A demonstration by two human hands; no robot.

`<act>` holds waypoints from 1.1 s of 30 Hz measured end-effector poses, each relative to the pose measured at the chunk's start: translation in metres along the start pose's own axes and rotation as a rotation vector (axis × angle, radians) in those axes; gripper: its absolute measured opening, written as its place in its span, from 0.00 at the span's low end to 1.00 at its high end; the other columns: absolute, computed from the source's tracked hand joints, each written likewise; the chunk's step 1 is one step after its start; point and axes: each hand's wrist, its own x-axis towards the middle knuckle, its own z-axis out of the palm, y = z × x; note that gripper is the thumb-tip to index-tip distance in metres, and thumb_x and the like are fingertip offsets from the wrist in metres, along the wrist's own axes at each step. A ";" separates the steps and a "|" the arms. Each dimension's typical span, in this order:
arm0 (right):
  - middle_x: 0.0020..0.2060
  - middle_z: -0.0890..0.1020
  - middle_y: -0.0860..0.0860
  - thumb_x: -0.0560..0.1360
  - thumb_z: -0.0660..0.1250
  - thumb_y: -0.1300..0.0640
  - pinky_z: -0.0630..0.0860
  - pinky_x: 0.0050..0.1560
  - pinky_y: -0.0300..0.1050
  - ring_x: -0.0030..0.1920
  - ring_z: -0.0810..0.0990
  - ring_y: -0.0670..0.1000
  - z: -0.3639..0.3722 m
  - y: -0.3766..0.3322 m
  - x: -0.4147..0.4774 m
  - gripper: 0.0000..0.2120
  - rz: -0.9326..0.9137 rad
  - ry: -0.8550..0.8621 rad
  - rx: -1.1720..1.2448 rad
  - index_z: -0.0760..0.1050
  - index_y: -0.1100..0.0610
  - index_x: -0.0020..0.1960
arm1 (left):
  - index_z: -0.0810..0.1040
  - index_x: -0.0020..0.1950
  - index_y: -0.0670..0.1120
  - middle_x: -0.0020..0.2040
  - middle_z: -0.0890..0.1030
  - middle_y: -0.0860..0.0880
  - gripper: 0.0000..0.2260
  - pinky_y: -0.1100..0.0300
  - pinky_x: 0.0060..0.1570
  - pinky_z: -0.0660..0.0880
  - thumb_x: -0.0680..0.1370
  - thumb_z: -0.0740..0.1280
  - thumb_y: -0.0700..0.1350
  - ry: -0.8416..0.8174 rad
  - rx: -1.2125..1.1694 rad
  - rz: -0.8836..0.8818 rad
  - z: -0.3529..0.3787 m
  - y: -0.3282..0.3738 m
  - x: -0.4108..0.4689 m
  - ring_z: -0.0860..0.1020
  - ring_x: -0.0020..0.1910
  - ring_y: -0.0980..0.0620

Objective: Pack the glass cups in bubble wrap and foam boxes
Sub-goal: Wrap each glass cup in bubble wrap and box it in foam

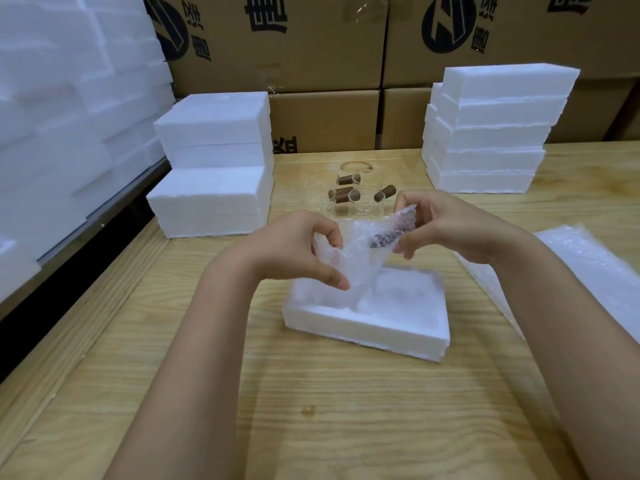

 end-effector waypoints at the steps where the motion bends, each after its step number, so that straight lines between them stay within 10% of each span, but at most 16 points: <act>1: 0.29 0.79 0.53 0.68 0.68 0.76 0.74 0.32 0.41 0.30 0.76 0.52 -0.001 -0.002 0.000 0.15 -0.001 0.022 -0.015 0.68 0.60 0.39 | 0.75 0.39 0.56 0.49 0.81 0.46 0.16 0.53 0.46 0.76 0.61 0.81 0.53 0.011 -0.004 -0.001 0.001 0.000 0.001 0.77 0.43 0.48; 4: 0.34 0.80 0.55 0.70 0.68 0.73 0.75 0.28 0.45 0.29 0.77 0.55 -0.002 -0.004 -0.002 0.11 0.077 -0.048 0.030 0.70 0.62 0.46 | 0.75 0.35 0.58 0.32 0.76 0.58 0.16 0.63 0.32 0.68 0.61 0.82 0.52 -0.045 -0.044 -0.019 -0.002 -0.002 0.000 0.71 0.30 0.58; 10: 0.42 0.81 0.56 0.75 0.67 0.66 0.80 0.52 0.57 0.46 0.85 0.59 0.003 0.002 -0.003 0.10 0.228 -0.269 -0.039 0.71 0.62 0.55 | 0.76 0.39 0.55 0.24 0.72 0.62 0.15 0.67 0.30 0.65 0.62 0.81 0.50 -0.128 -0.014 -0.053 -0.004 -0.007 0.000 0.69 0.26 0.61; 21: 0.38 0.82 0.50 0.72 0.69 0.69 0.76 0.54 0.54 0.41 0.84 0.53 0.006 0.014 0.008 0.11 -0.028 0.025 -0.061 0.71 0.57 0.47 | 0.74 0.38 0.55 0.52 0.83 0.45 0.16 0.53 0.44 0.77 0.62 0.81 0.50 0.114 0.019 -0.028 0.009 -0.017 0.010 0.78 0.40 0.50; 26: 0.29 0.81 0.47 0.67 0.74 0.68 0.74 0.42 0.49 0.32 0.79 0.46 0.013 0.025 0.015 0.13 0.001 0.071 -0.304 0.72 0.56 0.41 | 0.77 0.39 0.56 0.41 0.77 0.59 0.13 0.60 0.37 0.70 0.64 0.79 0.55 0.050 0.053 -0.050 0.007 -0.021 0.008 0.76 0.39 0.57; 33: 0.37 0.81 0.53 0.68 0.73 0.67 0.75 0.43 0.49 0.34 0.79 0.48 0.015 0.023 0.017 0.13 -0.027 0.094 -0.386 0.74 0.51 0.43 | 0.64 0.67 0.68 0.70 0.67 0.61 0.29 0.66 0.52 0.65 0.67 0.67 0.68 -0.023 -0.235 -0.033 0.015 -0.026 0.004 0.68 0.63 0.61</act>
